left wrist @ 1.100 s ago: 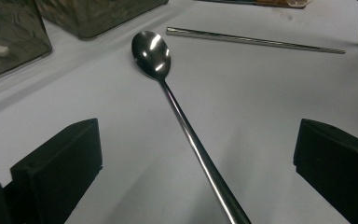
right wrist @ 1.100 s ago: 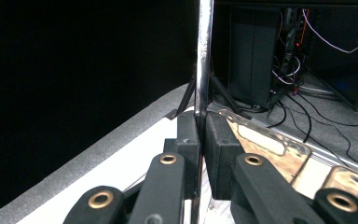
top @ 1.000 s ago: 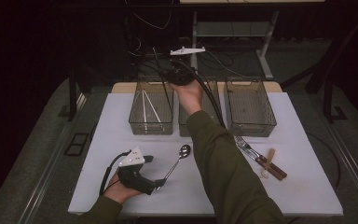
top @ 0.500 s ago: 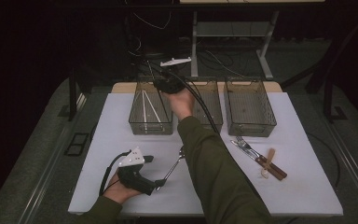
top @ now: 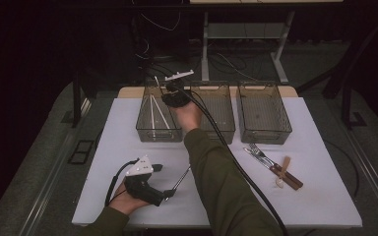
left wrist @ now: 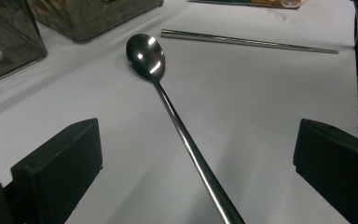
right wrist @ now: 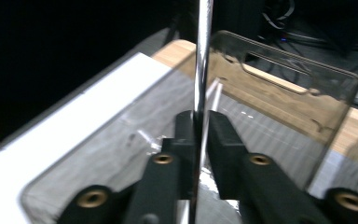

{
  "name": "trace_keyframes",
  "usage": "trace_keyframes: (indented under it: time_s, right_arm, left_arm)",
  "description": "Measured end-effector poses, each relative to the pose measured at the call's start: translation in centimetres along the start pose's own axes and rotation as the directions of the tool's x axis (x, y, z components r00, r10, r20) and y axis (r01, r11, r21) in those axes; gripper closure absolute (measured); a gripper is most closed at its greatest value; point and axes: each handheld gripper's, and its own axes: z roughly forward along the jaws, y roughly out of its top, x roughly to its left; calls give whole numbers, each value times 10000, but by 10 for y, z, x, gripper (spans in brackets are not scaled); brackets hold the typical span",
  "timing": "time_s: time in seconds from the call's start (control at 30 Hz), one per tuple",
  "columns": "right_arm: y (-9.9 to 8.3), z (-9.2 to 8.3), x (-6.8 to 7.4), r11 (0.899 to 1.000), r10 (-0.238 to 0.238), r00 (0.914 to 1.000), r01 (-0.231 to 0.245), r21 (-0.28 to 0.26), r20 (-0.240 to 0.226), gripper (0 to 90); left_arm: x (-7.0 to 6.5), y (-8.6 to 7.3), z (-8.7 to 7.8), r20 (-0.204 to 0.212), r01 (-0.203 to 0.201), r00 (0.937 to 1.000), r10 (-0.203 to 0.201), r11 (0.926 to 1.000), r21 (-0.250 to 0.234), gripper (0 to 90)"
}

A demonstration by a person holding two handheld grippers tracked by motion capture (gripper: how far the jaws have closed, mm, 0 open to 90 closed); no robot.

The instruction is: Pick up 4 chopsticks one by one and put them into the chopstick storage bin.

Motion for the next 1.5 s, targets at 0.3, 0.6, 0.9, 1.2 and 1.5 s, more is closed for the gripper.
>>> trace_keyframes:
  time_s: [0.3, 0.6, 0.9, 1.2, 1.5]
  right_arm:
    - [-3, -6, -8, 9999, 93, 9999, -93, 54, 126, 544]
    - [-15, -36, -18, 10000, -32, 9980, 37, 76, -628, 419]
    - [-33, -74, -28, 9997, -226, 9929, 224, -27, -1164, 307]
    - [-48, -112, -39, 9980, -553, 9900, 589, 245, -1300, 125]
    - [-77, -143, -54, 9975, -504, 9901, 563, 417, -1313, 37]
  left_arm:
    - [0, 0, -1, -1, -85, 10000, 85, 9999, 63, 0]
    - [0, 0, -1, 5, -130, 9999, 130, 9997, 186, 0]
    - [-2, -1, 1, -26, -131, 9999, 131, 9997, 199, 0]
    - [-2, -1, 1, -55, -116, 9999, 118, 9996, 260, 0]
    - [-3, -2, 1, -37, -44, 10000, 44, 9997, 236, 0]
